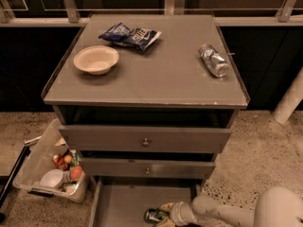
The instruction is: Place green can into bottom drawer
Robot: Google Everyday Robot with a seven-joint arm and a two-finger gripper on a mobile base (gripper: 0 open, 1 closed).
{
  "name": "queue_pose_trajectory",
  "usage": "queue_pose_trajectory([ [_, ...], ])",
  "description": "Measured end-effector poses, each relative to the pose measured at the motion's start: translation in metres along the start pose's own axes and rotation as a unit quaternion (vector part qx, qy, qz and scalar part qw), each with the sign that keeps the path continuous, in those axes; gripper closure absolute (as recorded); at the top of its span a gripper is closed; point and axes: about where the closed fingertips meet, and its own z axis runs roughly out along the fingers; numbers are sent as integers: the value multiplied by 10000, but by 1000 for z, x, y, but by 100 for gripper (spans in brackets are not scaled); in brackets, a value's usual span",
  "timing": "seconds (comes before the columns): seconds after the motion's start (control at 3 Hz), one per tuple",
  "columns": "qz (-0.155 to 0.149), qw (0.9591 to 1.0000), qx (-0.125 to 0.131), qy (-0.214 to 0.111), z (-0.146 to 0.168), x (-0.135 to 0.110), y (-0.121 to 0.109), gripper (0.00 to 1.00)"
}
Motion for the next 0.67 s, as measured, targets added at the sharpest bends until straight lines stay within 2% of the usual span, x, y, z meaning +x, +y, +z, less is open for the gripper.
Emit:
queue_pose_trajectory([
  [0.33, 0, 10000, -1, 0, 0, 0, 0, 0],
  [0.67, 0, 10000, -1, 0, 0, 0, 0, 0],
])
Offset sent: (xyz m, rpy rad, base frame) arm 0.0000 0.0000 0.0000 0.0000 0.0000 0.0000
